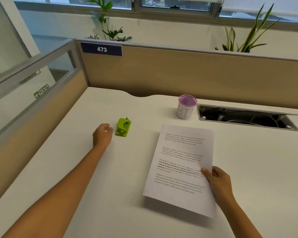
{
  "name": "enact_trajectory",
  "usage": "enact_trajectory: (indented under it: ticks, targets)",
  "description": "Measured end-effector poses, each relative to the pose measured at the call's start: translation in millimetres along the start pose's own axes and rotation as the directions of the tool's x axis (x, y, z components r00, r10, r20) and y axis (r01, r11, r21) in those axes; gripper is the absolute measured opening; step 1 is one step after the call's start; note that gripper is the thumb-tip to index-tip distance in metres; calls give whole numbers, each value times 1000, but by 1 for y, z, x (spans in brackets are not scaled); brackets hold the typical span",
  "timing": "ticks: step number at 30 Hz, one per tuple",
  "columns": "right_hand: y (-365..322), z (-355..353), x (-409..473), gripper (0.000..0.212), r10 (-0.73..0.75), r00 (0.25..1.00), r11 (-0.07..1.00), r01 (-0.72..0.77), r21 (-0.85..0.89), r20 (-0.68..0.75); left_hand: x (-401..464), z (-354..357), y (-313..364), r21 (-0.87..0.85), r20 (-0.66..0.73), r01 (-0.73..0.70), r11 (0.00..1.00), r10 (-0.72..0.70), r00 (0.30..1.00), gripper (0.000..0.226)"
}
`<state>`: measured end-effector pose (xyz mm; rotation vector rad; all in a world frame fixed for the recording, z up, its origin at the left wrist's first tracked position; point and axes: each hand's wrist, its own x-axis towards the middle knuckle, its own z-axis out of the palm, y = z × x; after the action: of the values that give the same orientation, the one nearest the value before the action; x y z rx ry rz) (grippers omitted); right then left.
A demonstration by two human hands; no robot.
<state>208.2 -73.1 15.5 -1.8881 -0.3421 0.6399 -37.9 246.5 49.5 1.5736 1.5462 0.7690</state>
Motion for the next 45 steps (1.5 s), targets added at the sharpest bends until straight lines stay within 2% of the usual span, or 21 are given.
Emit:
enact_trajectory:
  ticks: [3,7,9,12,20,33,45]
  targets:
    - [-2,25,-8,10,-25,1000,999,25,38,-5,34,6,11,-13,84,22,1000,-21,996,24]
    - [2,49,-19,10,-25,1000,998,26,54,-16,58,19,19,18,225,131,991,-131,965,39]
    - [5,55,-23,10,-30,999,998,31,60,-12,64,24,16,-5,261,148,989,-142,955,34]
    - [9,61,-28,8,-39,999,996,40,84,-16,67,26,10,-11,268,145,989,-137,954,18]
    - [1,72,-20,5,-43,999,996,44,82,-19,51,13,-8,-23,303,135,991,-122,945,21]
    - [-13,91,-11,11,-129,989,991,131,-25,79,-31,-12,-45,0,372,75,997,-70,926,23]
    - [-4,101,-21,10,-130,987,990,134,-34,94,-67,-13,-50,23,356,62,998,-67,932,22]
